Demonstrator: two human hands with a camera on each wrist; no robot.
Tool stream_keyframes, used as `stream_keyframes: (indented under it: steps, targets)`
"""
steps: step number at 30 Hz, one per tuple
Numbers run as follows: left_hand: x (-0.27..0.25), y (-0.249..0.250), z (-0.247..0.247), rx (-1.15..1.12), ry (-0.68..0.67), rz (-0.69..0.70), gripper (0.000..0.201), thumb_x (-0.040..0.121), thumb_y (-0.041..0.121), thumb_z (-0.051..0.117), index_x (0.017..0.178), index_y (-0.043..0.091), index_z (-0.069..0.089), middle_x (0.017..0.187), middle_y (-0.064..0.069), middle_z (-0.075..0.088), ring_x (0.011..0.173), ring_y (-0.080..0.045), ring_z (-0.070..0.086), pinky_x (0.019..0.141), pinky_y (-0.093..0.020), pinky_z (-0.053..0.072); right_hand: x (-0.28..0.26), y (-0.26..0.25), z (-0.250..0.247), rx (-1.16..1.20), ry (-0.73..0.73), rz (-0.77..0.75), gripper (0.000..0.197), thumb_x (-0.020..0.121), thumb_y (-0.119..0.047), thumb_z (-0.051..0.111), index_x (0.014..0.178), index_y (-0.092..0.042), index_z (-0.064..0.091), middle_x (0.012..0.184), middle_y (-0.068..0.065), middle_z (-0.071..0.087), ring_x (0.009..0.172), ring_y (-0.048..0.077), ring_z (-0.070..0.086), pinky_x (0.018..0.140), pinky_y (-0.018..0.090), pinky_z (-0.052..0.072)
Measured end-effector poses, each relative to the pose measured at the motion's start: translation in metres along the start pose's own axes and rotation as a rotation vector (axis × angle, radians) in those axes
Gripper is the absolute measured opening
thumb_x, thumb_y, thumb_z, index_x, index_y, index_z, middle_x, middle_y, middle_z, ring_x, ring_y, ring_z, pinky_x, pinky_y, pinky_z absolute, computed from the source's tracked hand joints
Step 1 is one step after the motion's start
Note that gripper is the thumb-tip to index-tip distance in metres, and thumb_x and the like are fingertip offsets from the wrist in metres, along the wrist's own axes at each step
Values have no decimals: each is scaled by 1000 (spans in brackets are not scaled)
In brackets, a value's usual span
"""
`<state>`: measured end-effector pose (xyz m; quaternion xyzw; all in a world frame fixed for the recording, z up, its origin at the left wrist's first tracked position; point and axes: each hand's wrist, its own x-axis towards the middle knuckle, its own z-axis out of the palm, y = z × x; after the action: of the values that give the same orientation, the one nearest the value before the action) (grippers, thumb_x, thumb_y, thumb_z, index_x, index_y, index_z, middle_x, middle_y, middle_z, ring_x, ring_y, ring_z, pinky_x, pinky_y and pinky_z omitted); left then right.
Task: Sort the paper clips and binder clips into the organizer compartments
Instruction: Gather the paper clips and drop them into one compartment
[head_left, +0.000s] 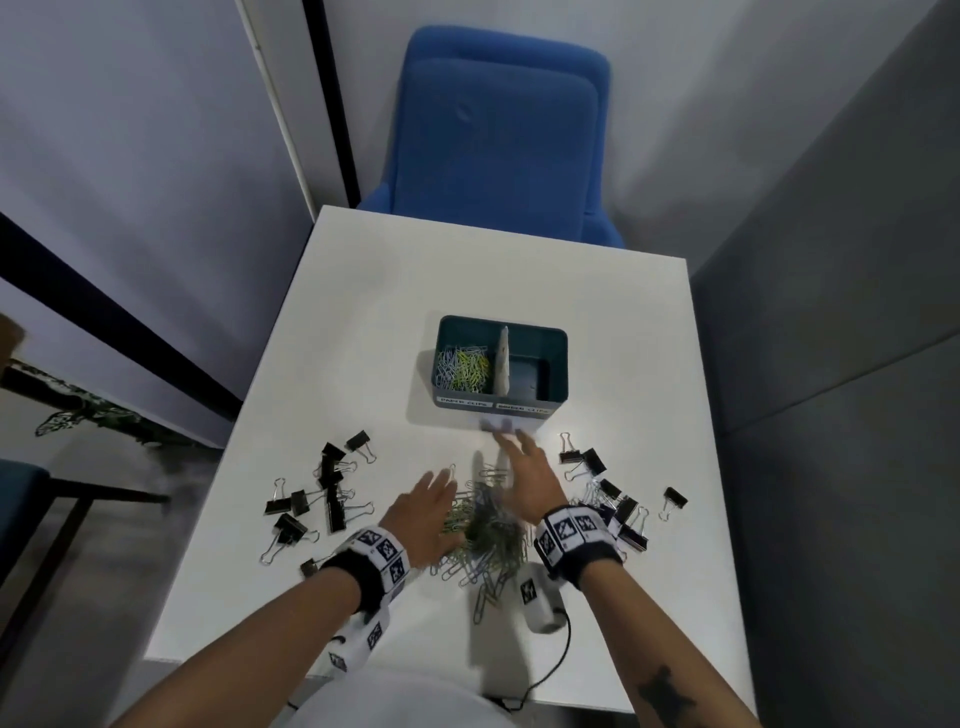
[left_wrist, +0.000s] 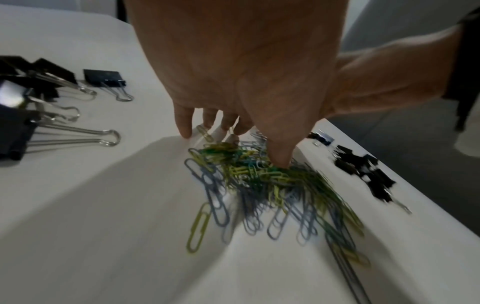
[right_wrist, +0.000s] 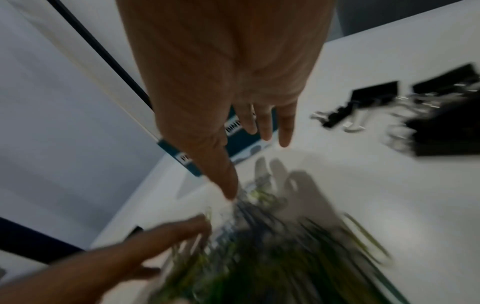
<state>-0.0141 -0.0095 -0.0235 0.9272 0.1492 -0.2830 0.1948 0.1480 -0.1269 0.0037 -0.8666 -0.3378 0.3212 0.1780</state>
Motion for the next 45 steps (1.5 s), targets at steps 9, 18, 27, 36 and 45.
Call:
stream_keyframes:
  steps: [9, 18, 27, 36, 45]
  targets:
    - [-21, -6, 25, -102, 176, 203, 69, 92, 26, 57, 149, 13, 22, 157, -8, 19, 146, -25, 15, 113, -40, 33, -48, 18, 54, -265, -219, -249, 85, 75, -34, 76, 147, -32, 30, 157, 7, 20, 141, 34, 23, 109, 52, 36]
    - [-47, -40, 33, -181, 132, -77, 90, 85, 48, 63, 149, 8, 14, 136, -14, 31, 104, -29, 54, 77, -34, 49, -75, 46, 44, -164, -160, 53, 107, 58, -35, 89, 142, -39, 22, 132, 7, 30, 119, 25, 37, 82, 43, 56]
    - [-22, 7, 32, -232, 151, -72, 95, 79, 36, 73, 148, 13, 12, 129, -10, 31, 110, -29, 48, 79, -37, 52, -70, 12, 72, -179, -92, 52, 101, 66, -27, 82, 145, -33, 19, 127, 7, 29, 110, 29, 39, 75, 42, 56]
    - [-13, 16, 24, -224, 182, -97, 54, 86, 14, 64, 133, 9, 37, 124, -14, 44, 99, -34, 57, 74, -38, 48, -54, 0, 64, -55, -17, 78, 58, 71, -19, 75, 122, -28, 48, 116, 6, 39, 98, 27, 54, 78, 40, 54]
    - [-25, -1, 15, -342, 274, -89, 15, 83, 3, 54, 91, 15, 50, 87, -4, 56, 75, -25, 53, 63, -33, 41, -54, 15, 47, -13, 53, 26, 13, 84, -12, 65, 93, -17, 73, 91, 5, 60, 79, 24, 61, 70, 27, 49]
